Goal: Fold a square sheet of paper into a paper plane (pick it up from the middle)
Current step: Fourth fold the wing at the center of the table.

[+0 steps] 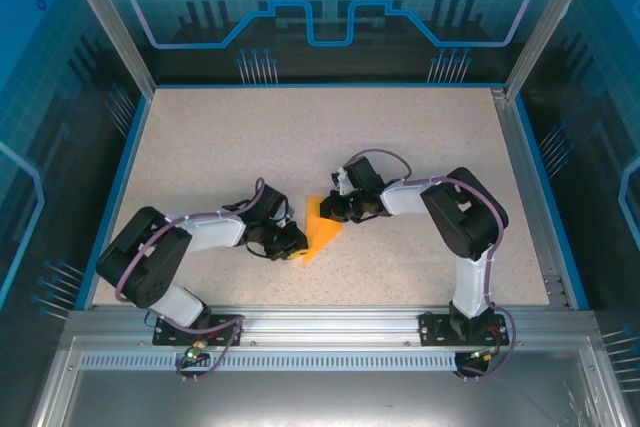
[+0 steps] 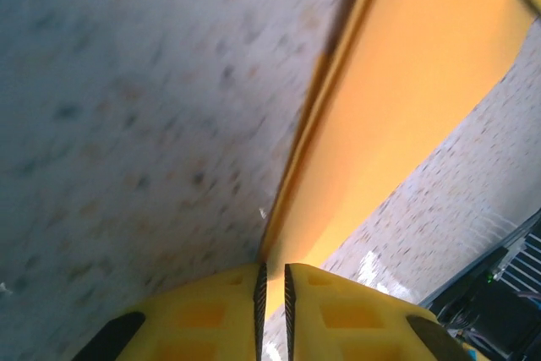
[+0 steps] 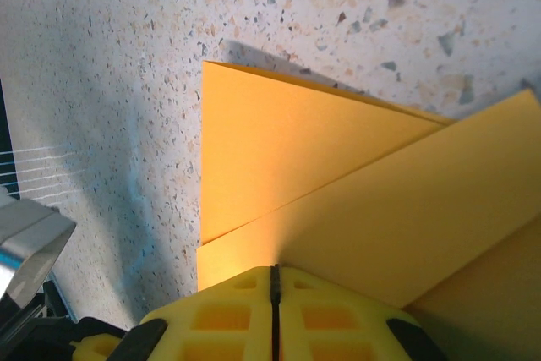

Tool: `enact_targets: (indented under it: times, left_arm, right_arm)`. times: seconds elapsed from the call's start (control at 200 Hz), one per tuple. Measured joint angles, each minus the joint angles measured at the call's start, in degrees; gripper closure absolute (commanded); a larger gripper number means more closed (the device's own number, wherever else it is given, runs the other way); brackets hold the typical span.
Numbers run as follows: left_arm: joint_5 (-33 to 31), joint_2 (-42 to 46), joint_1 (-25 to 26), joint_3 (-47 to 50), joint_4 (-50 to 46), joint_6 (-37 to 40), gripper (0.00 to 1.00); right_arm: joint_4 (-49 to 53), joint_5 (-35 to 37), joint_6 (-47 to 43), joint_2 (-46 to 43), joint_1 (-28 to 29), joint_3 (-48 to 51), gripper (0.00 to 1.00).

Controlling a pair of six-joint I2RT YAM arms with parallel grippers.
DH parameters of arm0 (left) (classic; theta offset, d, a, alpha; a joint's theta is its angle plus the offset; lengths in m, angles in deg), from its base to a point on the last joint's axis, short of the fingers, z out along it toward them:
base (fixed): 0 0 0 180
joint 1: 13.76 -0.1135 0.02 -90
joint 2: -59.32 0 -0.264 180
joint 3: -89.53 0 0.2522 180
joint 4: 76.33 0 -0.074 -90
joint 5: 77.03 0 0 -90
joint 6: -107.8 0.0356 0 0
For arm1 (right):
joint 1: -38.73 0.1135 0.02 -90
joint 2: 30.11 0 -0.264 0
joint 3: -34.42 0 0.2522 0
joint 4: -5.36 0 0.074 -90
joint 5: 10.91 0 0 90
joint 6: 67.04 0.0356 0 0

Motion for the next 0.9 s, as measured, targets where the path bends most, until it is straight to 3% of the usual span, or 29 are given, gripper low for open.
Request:
enact_targets:
  times: [0.18,0.375,0.635,0.9]
  left_arm:
    - [0.02,4.31,0.24,-1.81,-3.56,0.0,0.76]
    - [0.76,3.43,1.38,-7.37,-2.01,-0.17,0.76]
    - [2.21,-4.79,3.45,-6.36,1.51,-1.75,0.8]
    - [1.97,-3.8,3.54,-0.81,5.27,-1.66,0.83]
  right_arm:
    - [0.02,0.13,0.0,-0.04,0.04,0.0,0.91]
    - [0.04,0.2,0.0,-0.04,0.09,0.0,0.91]
    - [0.07,0.22,0.0,-0.04,0.09,-0.02,0.91]
    - [0.2,0.35,0.0,-0.04,0.13,-0.04,0.91]
